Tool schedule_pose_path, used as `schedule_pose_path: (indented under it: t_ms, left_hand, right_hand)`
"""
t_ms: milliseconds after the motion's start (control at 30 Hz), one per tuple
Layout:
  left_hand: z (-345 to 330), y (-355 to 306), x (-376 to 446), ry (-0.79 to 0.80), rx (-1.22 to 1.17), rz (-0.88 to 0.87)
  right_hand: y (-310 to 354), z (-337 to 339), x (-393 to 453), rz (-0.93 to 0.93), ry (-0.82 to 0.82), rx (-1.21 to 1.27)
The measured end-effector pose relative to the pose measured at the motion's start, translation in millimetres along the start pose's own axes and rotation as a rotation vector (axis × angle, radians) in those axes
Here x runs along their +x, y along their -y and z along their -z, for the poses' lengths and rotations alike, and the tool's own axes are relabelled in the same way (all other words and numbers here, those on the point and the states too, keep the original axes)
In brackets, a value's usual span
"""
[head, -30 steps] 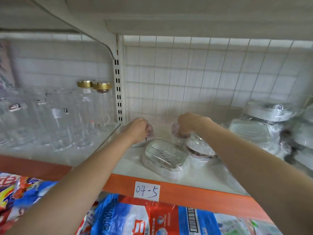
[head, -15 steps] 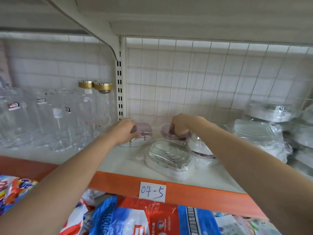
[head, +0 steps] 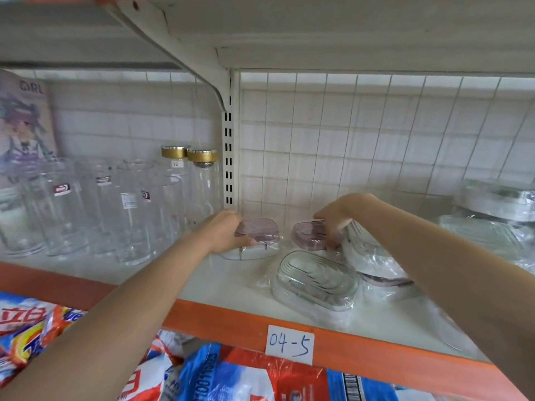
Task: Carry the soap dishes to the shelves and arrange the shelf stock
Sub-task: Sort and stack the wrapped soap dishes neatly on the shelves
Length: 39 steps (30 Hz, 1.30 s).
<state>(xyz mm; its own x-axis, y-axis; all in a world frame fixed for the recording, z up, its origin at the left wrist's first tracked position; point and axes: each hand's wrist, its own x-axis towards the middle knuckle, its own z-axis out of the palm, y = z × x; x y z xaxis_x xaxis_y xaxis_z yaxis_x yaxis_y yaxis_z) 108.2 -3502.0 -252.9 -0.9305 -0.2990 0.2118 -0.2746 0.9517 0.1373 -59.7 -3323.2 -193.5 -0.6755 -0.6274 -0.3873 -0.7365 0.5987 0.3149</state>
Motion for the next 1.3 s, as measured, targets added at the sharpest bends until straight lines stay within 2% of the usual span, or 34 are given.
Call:
schedule_pose_path:
  t_ms: [133,233,400,500,767,1067,1200,1300]
  left_hand:
    - [-4.4,-4.4,6.8,0.015,-0.002,0.024]
    - [-9.5,-6.0,15.4,0.022,-0.047,0.024]
    - [-19.4,-15.3,32.1,0.016,-0.112,0.013]
    - [-22.6,-22.0,41.2,0.022,-0.111,0.002]
    - [-23.6,-19.6,54.9,0.033,-0.158,0.048]
    - [-27.5,-10.8,46.4,-0.029,-0.283,0.132]
    - [-29.5,-4.5,41.0,-0.048,-0.455,0.136]
    - [-27.0,-6.1,39.5,-0.043,-0.482,0.15]
  right_hand:
    - [-3.0,5.2,12.9,0.041,0.143,0.048]
    - [-6.5,6.8,15.6,0.031,0.133,0.047]
    - [-24.8,3.4,19.3,-0.129,0.06,0.104]
    - [-31.5,1.8,17.4,-0.161,0.057,0.098]
    - [-39.7,-0.6,14.6,-0.216,0.16,0.019]
    - [-40.6,0.0,15.2,-0.134,0.081,0.039]
    - [-46.5,4.5,14.1,-0.111,-0.001,0.17]
    - [-47.7,7.1,10.2,-0.095,-0.051,0.24]
